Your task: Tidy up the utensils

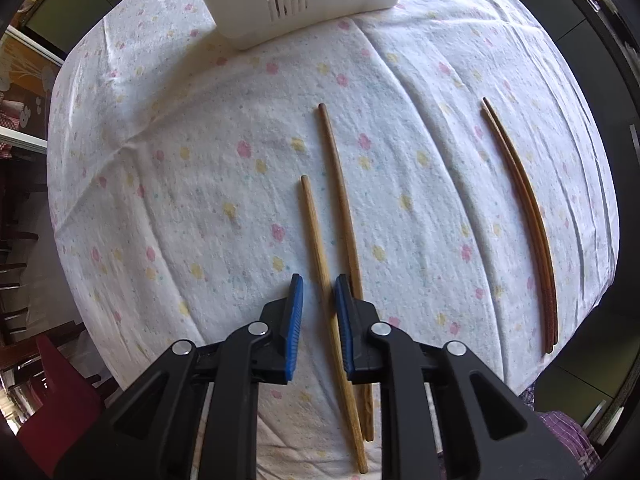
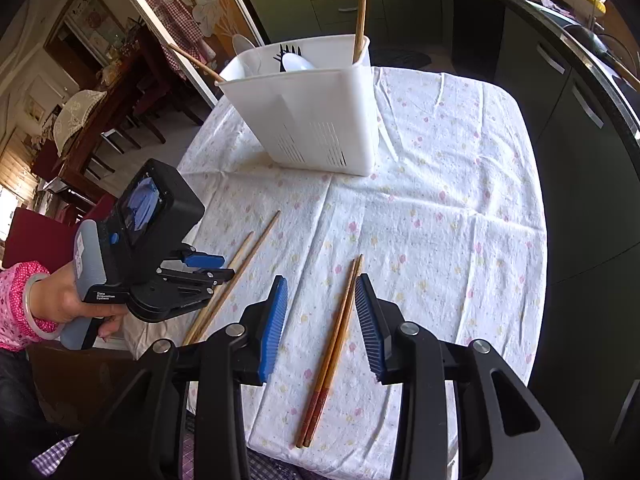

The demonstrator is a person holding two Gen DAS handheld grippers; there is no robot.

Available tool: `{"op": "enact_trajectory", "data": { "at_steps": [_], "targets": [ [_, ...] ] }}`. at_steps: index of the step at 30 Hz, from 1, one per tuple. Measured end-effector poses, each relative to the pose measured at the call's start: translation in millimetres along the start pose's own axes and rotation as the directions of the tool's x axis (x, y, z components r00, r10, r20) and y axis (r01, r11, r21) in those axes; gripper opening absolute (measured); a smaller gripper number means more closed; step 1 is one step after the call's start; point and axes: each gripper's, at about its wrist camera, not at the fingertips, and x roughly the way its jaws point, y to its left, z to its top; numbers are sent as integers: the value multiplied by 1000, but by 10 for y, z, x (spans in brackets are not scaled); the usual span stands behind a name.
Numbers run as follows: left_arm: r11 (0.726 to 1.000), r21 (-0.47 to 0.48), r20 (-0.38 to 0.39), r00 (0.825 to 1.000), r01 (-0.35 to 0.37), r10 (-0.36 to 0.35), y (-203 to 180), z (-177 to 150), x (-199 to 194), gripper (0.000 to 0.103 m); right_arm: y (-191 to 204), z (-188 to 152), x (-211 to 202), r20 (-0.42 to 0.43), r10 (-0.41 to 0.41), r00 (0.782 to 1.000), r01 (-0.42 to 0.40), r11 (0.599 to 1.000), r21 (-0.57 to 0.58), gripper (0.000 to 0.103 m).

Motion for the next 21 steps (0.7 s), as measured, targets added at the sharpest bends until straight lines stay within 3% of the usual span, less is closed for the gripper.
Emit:
{"op": "enact_trajectory", "data": {
  "at_steps": [1, 6, 9, 12, 21],
  "targets": [
    [1000, -1, 4, 1000, 0, 0, -3, -5, 0, 8, -8, -10, 71, -30, -3, 1000, 3, 1000, 3, 36],
    [1000, -16, 17, 1000, 11, -11, 54, -45, -34, 6, -10, -111, 522, -166, -75, 983, 70, 997, -31, 39],
    [999, -26, 24, 1000, 18, -17, 171, -50, -44, 6, -40, -139, 767, -203, -152, 967, 143, 988, -57, 20],
    [999, -27, 37, 999, 25, -24, 216, -57, -89, 6, -115, -111, 979, -239, -188, 953, 181, 982, -51, 16],
    [999, -9, 59, 997, 43, -42, 241, -70, -194, 6, -209, 89, 1168, -257, -158, 953, 164, 987, 0, 16]
  ]
}}
